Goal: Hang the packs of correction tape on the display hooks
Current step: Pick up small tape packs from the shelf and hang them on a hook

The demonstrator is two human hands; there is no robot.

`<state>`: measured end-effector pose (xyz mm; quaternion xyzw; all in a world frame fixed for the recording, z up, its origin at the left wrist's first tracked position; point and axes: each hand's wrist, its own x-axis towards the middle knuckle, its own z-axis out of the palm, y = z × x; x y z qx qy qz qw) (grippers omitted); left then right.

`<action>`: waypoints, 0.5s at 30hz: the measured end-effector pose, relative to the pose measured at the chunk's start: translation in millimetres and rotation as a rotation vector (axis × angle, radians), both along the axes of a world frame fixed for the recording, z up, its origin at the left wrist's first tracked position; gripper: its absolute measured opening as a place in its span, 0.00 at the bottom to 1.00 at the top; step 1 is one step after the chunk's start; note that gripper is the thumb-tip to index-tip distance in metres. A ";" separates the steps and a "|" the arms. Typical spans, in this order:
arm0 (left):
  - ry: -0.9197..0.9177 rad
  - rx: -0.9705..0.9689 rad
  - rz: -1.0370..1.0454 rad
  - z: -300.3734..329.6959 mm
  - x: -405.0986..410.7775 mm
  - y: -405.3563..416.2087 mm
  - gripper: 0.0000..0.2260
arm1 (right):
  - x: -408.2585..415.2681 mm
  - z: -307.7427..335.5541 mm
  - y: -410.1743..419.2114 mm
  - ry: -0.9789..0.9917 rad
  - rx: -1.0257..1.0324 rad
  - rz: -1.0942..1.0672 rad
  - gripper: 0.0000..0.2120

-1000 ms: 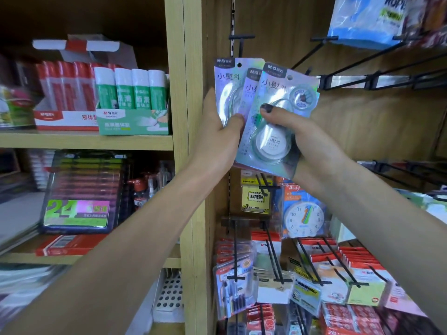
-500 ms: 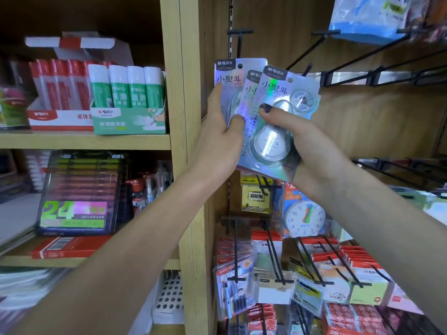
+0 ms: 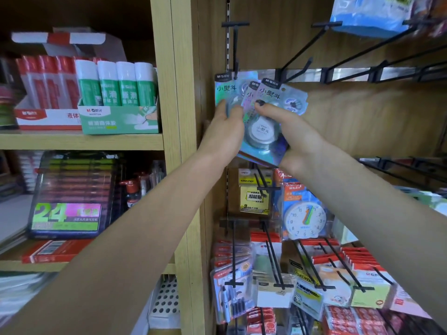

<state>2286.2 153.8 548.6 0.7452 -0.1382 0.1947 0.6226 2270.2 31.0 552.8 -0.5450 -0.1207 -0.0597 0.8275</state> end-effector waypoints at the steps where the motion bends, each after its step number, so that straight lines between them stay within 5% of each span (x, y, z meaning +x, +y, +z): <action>1: 0.038 -0.032 0.007 0.3 14.1 -1.2 0.28 | 7.4 2.4 2.7 0.011 -0.008 -0.001 0.03; 9: 0.220 -0.132 0.118 -1.2 111.2 -9.3 0.36 | 49.9 11.1 7.5 0.087 -0.066 -0.057 0.09; 15: 0.200 -0.075 0.053 -1.4 42.8 -10.1 0.17 | 49.3 0.4 -5.9 0.092 -0.069 -0.058 0.07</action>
